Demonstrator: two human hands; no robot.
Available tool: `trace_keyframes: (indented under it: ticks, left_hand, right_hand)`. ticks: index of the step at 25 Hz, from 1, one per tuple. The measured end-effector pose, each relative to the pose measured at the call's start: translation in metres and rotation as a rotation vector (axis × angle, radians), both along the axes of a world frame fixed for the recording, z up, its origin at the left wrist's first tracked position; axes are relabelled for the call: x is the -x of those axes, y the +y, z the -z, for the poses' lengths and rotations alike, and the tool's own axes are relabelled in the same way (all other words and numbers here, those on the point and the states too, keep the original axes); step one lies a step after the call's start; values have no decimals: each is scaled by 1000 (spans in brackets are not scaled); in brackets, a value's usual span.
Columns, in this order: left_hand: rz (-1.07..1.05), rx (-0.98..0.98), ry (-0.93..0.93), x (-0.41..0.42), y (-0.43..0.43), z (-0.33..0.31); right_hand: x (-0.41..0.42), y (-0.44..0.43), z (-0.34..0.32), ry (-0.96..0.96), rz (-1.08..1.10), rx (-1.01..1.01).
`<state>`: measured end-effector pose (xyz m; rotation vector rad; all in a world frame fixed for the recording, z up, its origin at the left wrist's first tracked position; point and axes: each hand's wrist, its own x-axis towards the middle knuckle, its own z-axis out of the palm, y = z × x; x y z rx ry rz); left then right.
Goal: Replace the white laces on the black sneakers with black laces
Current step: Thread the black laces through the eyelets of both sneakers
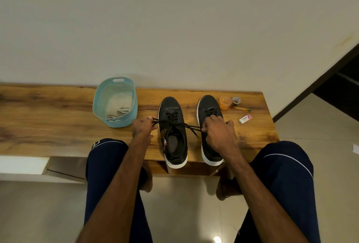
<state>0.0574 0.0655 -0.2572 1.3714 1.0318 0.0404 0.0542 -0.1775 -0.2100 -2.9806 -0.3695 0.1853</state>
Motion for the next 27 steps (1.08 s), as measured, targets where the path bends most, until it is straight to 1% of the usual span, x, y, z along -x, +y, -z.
trace_keyframes:
  ticks: [2, 3, 4, 6, 8, 10, 11, 12, 13, 14, 15, 16, 17, 19, 22, 23, 24, 25, 27]
  left_hand:
    - [8, -9, 2, 0, 1, -1]
    - [25, -38, 0, 1, -1, -3]
    - [66, -113, -10, 3, -2, -5]
    - [249, -424, -61, 8, -2, -10]
    - [457, -738, -166, 16, 2, -16]
    - [632, -877, -299, 22, -4, -24]
    - [726, -927, -322, 23, -9, -26]
    - [824, -971, -304, 25, -15, -27]
    - [911, -998, -263, 27, -20, -25]
    - [969, -1008, -218, 29, -24, -23]
    - [981, -1010, -185, 30, -26, -21]
    - [943, -1011, -169, 31, -28, -20]
    - [883, -1014, -164, 32, -29, -20]
    - [796, -1011, -129, 32, -32, -23]
    - [788, -913, -18, 34, -32, -28]
    - [778, -843, -15, 35, -31, -28]
    - [740, -729, -44, 37, -30, -28]
    - [673, -571, -85, 39, -30, -28]
    - [546, -248, -119, 44, -36, -32]
  right_hand:
    - [1, 0, 1, 18, 2, 23]
    - [0, -1, 1, 27, 8, 18]
    - [-2, -3, 1, 40, 16, 0]
    - [-8, -7, 2, 64, 15, -62]
    - [-12, -7, 4, 62, 8, -121]
    - [-13, -2, 7, -21, 9, -198]
    - [-12, 5, 7, -51, 4, -285]
    - [-9, 13, 7, -36, -10, -399]
    - [-5, 21, 8, 17, -30, -497]
    - [-1, 28, 11, 93, -56, -546]
    - [3, 34, 15, 165, -77, -532]
    - [5, 38, 19, 209, -82, -487]
    - [6, 40, 22, 212, -65, -446]
    - [6, 42, 24, 157, -5, -408]
    - [6, 43, 22, 116, 20, -336]
    - [7, 44, 21, 120, 23, -326]
    - [8, 45, 20, 132, 32, -348]
    - [9, 47, 19, 153, 58, -413]
    - [11, 49, 15, 211, 138, -610]
